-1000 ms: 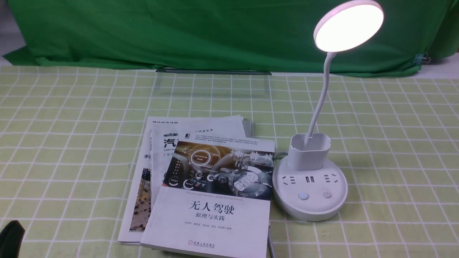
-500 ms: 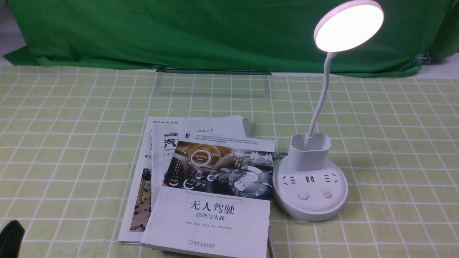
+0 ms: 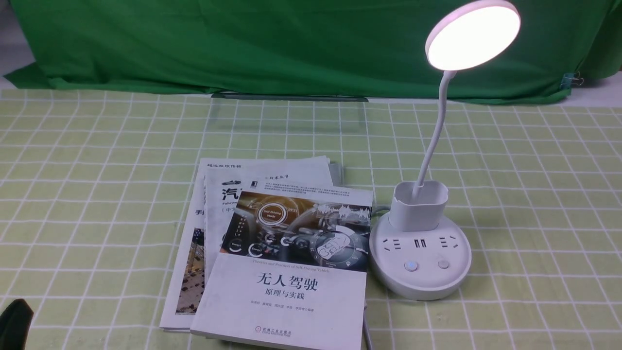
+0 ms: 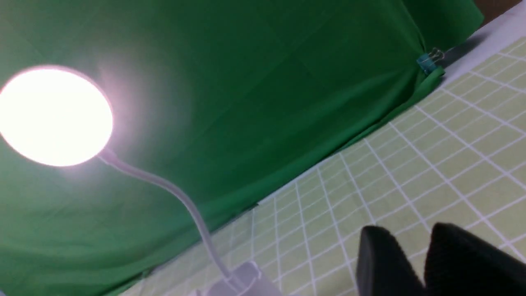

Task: Turn off the desk lamp on the green coffee tablecloth by hand.
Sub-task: 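Press the power button on the lamp base to turn the lamp off with the right gripper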

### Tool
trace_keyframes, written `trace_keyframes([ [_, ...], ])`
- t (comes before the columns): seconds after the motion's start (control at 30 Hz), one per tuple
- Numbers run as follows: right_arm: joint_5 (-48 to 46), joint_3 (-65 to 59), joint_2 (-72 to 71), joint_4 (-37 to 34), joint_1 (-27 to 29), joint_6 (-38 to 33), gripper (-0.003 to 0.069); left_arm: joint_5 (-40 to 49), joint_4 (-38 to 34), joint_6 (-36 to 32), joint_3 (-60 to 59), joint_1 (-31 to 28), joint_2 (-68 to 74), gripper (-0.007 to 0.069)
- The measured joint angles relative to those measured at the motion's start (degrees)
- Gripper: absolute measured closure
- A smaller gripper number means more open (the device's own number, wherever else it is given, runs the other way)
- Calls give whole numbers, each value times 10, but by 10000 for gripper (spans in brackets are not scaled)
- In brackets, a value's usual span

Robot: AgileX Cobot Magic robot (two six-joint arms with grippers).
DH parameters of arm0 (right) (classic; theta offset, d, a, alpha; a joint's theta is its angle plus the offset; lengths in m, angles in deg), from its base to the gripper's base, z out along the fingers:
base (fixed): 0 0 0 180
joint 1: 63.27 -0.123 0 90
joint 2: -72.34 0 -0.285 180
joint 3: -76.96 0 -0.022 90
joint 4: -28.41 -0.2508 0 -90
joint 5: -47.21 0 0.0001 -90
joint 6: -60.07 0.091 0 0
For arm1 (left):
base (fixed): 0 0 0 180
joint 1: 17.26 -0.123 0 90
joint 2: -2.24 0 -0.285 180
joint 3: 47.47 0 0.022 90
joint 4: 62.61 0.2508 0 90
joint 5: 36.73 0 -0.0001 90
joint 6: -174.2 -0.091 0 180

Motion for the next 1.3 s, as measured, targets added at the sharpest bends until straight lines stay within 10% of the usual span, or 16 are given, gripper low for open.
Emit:
trace_keyframes([
  [0.23, -85, 37, 22, -1, -6, -16, 526, 0, 0, 0, 0, 0, 0, 214],
  [0.6, -522, 422, 414, -1, -118, -267, 597, 0, 0, 0, 0, 0, 0, 214],
  [1.0, -487, 551, 798, 14, -270, -283, 613, 0, 0, 0, 0, 0, 0, 214],
  [1.3, -450, 617, 937, 19, -279, -285, 612, 0, 0, 0, 0, 0, 0, 214],
])
